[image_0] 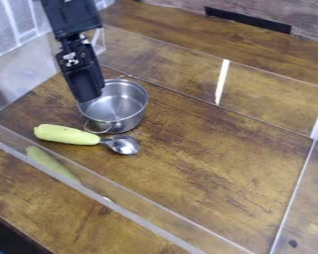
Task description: Move the green spoon to the left
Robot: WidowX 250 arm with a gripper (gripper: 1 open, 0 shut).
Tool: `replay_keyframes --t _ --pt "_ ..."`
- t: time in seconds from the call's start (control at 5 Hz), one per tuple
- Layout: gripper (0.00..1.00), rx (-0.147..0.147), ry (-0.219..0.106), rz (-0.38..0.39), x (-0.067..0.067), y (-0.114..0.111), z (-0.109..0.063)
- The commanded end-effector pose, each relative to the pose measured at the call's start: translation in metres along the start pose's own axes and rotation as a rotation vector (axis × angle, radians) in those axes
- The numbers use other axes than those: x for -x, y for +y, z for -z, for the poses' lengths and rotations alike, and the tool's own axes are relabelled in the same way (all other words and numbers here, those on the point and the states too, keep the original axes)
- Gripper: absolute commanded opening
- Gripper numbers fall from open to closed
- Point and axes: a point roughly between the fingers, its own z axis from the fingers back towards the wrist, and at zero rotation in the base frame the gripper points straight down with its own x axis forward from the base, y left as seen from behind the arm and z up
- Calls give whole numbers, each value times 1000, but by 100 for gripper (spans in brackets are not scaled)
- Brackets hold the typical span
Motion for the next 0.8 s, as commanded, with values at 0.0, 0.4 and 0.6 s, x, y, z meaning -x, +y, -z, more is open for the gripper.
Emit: replay_keyframes --t 0.0,0.4,0.6 --pt "100 -81 -19 35 -15 -12 -20" --pt "0 -80 -24 16 2 -5 -24" --pt "100 -67 -14 43 4 4 -8"
